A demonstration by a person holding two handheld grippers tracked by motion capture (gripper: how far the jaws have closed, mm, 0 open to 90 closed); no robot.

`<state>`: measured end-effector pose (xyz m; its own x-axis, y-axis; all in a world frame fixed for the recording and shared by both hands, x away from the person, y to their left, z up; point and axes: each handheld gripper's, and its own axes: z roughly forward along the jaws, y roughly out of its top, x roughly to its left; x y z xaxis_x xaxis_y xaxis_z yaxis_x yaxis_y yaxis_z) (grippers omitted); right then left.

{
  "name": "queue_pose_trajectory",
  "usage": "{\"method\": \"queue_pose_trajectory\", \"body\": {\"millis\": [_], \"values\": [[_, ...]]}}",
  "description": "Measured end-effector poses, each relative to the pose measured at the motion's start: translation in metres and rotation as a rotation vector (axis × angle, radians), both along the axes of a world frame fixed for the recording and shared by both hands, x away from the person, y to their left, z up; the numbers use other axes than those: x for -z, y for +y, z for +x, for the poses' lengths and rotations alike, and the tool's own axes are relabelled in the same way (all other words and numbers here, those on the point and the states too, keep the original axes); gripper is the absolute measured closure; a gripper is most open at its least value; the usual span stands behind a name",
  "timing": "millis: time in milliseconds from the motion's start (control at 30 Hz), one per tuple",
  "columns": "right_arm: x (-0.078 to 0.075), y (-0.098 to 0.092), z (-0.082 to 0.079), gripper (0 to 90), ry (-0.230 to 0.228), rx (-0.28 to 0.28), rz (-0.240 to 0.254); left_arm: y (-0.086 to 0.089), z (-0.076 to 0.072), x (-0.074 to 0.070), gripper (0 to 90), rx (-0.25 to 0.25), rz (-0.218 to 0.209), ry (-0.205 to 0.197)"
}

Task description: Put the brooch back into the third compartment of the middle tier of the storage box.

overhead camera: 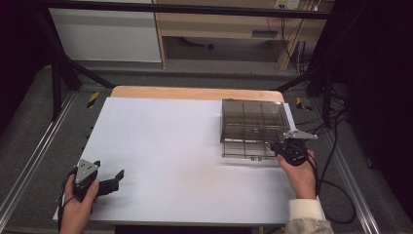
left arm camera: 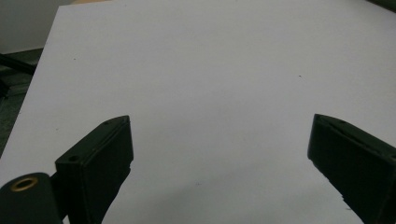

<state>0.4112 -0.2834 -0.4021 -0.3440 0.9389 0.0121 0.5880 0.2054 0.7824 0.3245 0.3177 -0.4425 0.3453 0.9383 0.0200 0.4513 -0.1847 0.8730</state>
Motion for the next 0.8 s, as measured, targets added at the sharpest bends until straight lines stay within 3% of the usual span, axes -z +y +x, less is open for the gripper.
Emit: {"method": "queue_pose_trajectory", "body": {"millis": [233,400,467,500,567,600,633,700,800], "values": [[-0.005,0.007,-0.008,66.5,-0.043,0.016,0.026,0.0,0.0,0.0,6.7,-0.001,0.002,-0.001],[-0.008,0.012,-0.018,45.1,-0.072,0.045,0.037,0.001,0.0,-0.001,6.7,-0.001,-0.002,-0.005],[-0.009,0.012,-0.021,41.0,-0.078,0.052,0.04,0.001,0.0,-0.001,6.7,-0.001,-0.002,-0.006],[-0.01,0.014,-0.027,31.2,-0.096,0.064,0.042,0.001,0.0,-0.001,6.7,-0.002,-0.002,-0.008],[-0.01,0.015,-0.031,21.6,-0.109,0.07,0.046,0.001,0.0,-0.001,6.7,-0.002,-0.001,-0.008],[-0.01,0.015,-0.031,21.6,-0.109,0.07,0.046,0.001,0.0,-0.002,6.7,-0.002,0.0,-0.009],[-0.01,0.016,-0.037,13.1,-0.118,0.076,0.051,0.002,-0.001,-0.002,6.7,-0.001,-0.001,-0.011],[-0.009,0.018,-0.041,6.0,-0.127,0.089,0.048,0.002,-0.001,-0.002,6.7,-0.001,-0.003,-0.01],[-0.005,0.021,-0.049,2.5,-0.136,0.107,0.022,0.003,-0.001,-0.002,6.7,-0.006,-0.003,-0.01]]}}
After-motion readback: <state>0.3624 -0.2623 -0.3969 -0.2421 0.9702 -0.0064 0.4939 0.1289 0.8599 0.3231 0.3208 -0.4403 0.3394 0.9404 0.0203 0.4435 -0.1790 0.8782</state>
